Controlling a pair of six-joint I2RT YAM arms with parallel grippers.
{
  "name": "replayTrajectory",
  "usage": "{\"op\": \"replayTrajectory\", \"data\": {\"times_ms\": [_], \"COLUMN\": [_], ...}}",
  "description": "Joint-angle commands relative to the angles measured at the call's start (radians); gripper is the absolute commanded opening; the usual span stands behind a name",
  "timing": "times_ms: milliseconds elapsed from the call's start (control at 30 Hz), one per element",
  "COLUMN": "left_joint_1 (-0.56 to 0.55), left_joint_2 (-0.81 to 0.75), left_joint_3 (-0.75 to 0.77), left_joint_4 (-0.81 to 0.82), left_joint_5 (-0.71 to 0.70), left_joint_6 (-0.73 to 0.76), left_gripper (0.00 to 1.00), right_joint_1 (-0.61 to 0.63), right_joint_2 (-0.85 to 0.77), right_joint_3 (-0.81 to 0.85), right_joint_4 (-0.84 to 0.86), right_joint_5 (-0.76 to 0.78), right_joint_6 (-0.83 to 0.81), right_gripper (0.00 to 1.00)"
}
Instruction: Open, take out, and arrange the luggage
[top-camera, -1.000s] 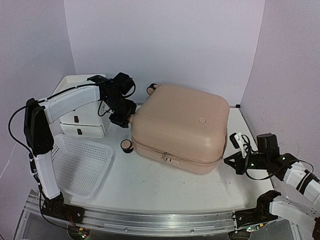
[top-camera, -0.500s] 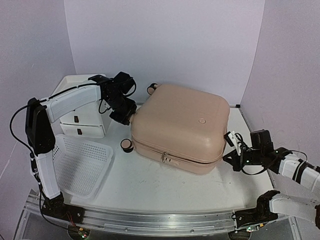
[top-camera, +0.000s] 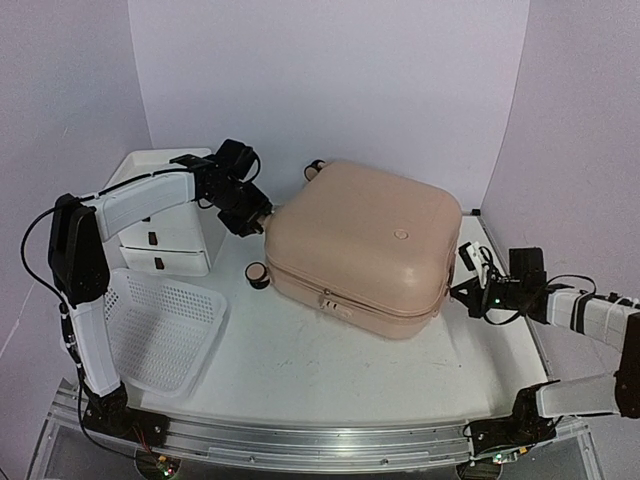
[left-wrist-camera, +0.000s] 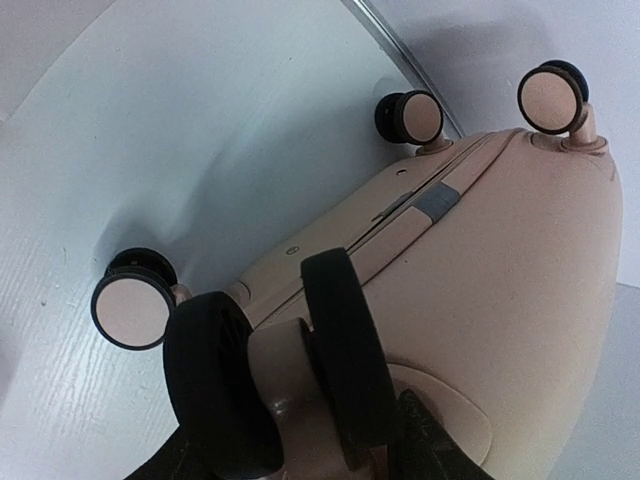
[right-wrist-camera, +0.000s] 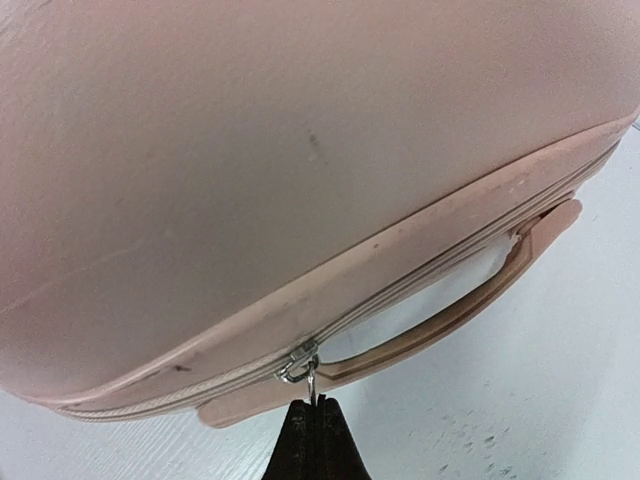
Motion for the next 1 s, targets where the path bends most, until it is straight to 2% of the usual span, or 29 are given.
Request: {"op": "replayTrajectory", "data": {"times_ms": [0,133,267,500,733,967], "left_joint_1": [-0.018,-0.013,-0.005,-0.003,-0.002,-0.003], "left_joint_2": [-0.008,-0.007,0.002,0.015,0.011,0.087], "left_joint_3": [-0.035,-0.046,-0.057,-0.054,-0.034,0.037], "left_joint_4": [-0.069,-0.055,-0.05,-0.036,-0.025,-0.017], "left_joint_5": [-0.059,-0.059,-0.065,-0.06,-0.096,-0.073], "left_joint_6": [0.537,0.626,0.678,0.762,0.937,1.04], "left_gripper": [0.32,0.31,0.31,0.29,0.27,0.26], "right_joint_1": [-0.066,-0.135,-0.228,-0.309,-0.361,-0.354], "right_joint_2": [0.057,0.172,0.291,0.538,0.77,1.03], "right_joint_3": [0.081,0.187,0.276,0.464,0.727,1.027], "right_joint_4": [0.142,0.173,0.255,0.347,0.379,0.447], "right_joint_5": [0.154,0.168,0.091,-0.039,-0.24,-0.483], "right_joint_6": [-0.059,-0.081,-0.048,-0.095,-0.181,-0.226], "right_gripper": [0.0,0.0,0.0,0.0,0.0,0.0]}}
